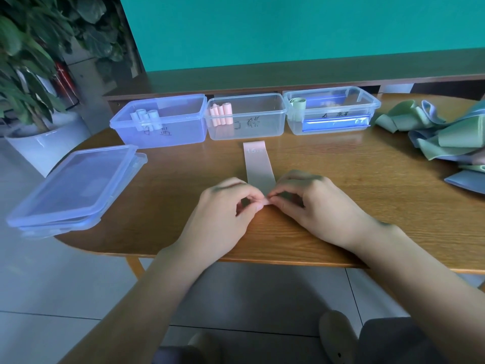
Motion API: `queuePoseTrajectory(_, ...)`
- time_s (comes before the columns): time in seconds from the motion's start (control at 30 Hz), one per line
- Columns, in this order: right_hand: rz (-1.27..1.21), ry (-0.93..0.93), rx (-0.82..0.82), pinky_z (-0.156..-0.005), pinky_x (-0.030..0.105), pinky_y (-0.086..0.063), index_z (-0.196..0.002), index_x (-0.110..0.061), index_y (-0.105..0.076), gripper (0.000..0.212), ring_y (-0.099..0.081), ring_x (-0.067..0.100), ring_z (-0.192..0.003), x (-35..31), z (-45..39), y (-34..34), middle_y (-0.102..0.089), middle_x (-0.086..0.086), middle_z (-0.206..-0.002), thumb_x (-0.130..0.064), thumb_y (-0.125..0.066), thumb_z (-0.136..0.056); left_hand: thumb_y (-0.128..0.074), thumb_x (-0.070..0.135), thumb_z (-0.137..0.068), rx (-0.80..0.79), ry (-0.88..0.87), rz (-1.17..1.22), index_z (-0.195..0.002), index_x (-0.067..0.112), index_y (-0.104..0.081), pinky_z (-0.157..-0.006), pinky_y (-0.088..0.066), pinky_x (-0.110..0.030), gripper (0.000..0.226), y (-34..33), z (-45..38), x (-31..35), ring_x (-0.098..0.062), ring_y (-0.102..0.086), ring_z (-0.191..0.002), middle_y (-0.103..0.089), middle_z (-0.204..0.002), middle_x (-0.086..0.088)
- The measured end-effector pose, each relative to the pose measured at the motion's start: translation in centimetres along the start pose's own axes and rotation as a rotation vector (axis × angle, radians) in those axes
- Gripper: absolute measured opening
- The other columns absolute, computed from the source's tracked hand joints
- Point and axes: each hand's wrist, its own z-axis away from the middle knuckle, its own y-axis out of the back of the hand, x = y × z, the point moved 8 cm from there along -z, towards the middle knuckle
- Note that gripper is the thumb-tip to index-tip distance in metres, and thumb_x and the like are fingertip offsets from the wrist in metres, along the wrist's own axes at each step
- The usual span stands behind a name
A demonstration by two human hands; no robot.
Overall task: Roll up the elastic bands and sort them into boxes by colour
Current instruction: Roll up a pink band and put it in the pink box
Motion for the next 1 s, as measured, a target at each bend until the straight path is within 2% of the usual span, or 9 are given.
queuePoseTrajectory(0.13,0.045,-0.005,0.028,-0.08,0.039,-0.056,-0.115,-0.026,-0.072,0.023,-0.062,0.01,-0.092,0.0,0.3,-0.1,-0.059,-0.012,-0.111,-0.036,-0.059,-0.098,-0.067,0.029,-0.092,0.01,0.023,-0.006,-0.102,0.032,-0.073,-0.071,-0.036,-0.003,0.012,-0.2,-0.3,-0.6,0.002,-0.054,-0.082,-0.06,-0.097,0.022)
queuePoseTrajectory(0.3,0.043,0.04,0.078,-0.076,0.011,-0.04,-0.108,-0.023,-0.075,0.014,-0.052,-0.01,-0.078,-0.1,0.0,0.1,-0.062,-0.011,-0.104,-0.023,-0.069,-0.096,-0.064,0.025,-0.096,0.017,0.021,0.013,-0.105,0.03,-0.074,-0.079,-0.047,-0.018,0.015,-0.5,-0.4,-0.9,-0.003,-0.056,-0.087,-0.064,-0.102,0.017)
queuePoseTrajectory(0.4,0.015,0.026,0.062,-0.075,0.013,-0.04,-0.106,-0.023,-0.076,0.012,-0.055,-0.004,-0.08,0.4,-0.5,-0.1,-0.063,-0.013,-0.102,-0.023,-0.069,-0.096,-0.061,0.03,-0.099,0.02,0.015,0.009,-0.107,0.031,-0.075,-0.083,-0.052,-0.028,0.016,-0.6,-0.6,-0.9,-0.006,-0.061,-0.093,-0.065,-0.104,0.017)
queuePoseTrajectory(0.47,0.005,0.025,0.041,-0.075,0.018,-0.045,-0.107,-0.024,-0.075,0.013,-0.058,0.002,-0.084,0.6,-0.7,-0.2,-0.063,-0.014,-0.102,-0.025,-0.067,-0.097,-0.062,0.036,-0.099,0.035,0.024,0.003,-0.109,0.03,-0.074,-0.082,-0.051,-0.024,0.017,-0.4,-0.8,-0.8,-0.004,-0.06,-0.092,-0.065,-0.106,0.016)
queuePoseTrajectory(0.5,0.007,0.024,0.028,-0.075,0.022,-0.048,-0.107,-0.024,-0.075,0.014,-0.06,0.005,-0.085,0.6,-0.8,-0.2,-0.063,-0.013,-0.102,-0.027,-0.065,-0.098,-0.063,0.037,-0.098,0.043,0.037,0.001,-0.11,0.029,-0.073,-0.08,-0.048,-0.015,0.018,-0.3,-0.8,-0.8,-0.001,-0.058,-0.089,-0.064,-0.106,0.016)
queuePoseTrajectory(0.53,0.007,0.016,0.016,-0.076,0.025,-0.05,-0.107,-0.024,-0.075,0.016,-0.06,0.006,-0.085,0.7,-0.9,-0.2,-0.062,-0.013,-0.102,-0.028,-0.063,-0.098,-0.065,0.035,-0.096,0.051,0.052,0.002,-0.109,0.028,-0.072,-0.076,-0.042,-0.007,0.016,-0.1,-0.8,-0.8,0.001,-0.055,-0.085,-0.062,-0.105,0.017)
queuePoseTrajectory(0.6,0.008,-0.004,-0.007,-0.076,0.027,-0.051,-0.107,-0.024,-0.076,0.018,-0.059,0.005,-0.082,0.9,-1.1,-0.2,-0.059,-0.013,-0.102,-0.03,-0.061,-0.098,-0.07,0.028,-0.092,0.053,0.072,0.008,-0.102,0.029,-0.07,-0.071,-0.037,-0.002,0.01,0.0,-0.9,-0.9,0.004,-0.053,-0.083,-0.057,-0.097,0.019)
queuePoseTrajectory(0.87,0.008,0.022,-0.051,-0.079,0.011,-0.043,-0.112,-0.023,-0.076,0.029,-0.055,-0.001,-0.083,1.1,-1.8,-0.2,-0.052,-0.013,-0.102,-0.037,-0.055,-0.097,-0.07,0.028,-0.092,0.048,0.107,0.052,-0.092,0.03,-0.071,-0.071,-0.038,-0.004,0.003,-0.5,-1.9,-1.6,0.0,-0.056,-0.084,-0.06,-0.091,0.018)
queuePoseTrajectory(1.0,-0.004,0.092,-0.027,-0.079,0.004,-0.038,-0.111,-0.021,-0.075,0.02,-0.054,-0.008,-0.086,1.0,-2.2,0.3,-0.059,-0.012,-0.104,-0.027,-0.062,-0.097,-0.066,0.036,-0.096,0.041,0.12,0.031,-0.097,0.031,-0.072,-0.076,-0.047,-0.018,0.008,-0.9,-2.1,-1.9,-0.006,-0.058,-0.086,-0.062,-0.097,0.016)
